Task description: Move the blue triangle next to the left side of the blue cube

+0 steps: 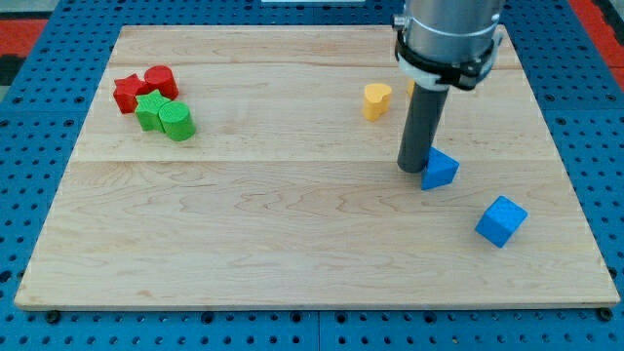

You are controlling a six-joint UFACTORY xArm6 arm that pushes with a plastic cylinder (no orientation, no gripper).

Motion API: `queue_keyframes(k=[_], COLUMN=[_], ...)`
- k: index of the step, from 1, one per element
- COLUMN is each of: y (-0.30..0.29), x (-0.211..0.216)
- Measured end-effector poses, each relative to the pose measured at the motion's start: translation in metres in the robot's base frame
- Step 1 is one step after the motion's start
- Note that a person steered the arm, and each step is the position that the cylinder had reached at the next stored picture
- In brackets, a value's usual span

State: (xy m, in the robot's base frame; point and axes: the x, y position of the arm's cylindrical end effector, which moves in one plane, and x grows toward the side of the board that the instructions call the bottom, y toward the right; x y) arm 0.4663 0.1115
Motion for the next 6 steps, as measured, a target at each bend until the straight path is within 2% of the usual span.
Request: queue_keyframes(k=[1,2,3,4,5,6], y=[0.001,-0.005,-0.04,-0.017,0.033,0.034], x=[0.015,-0.006,-0.039,-0.062,-0.042,-0.003])
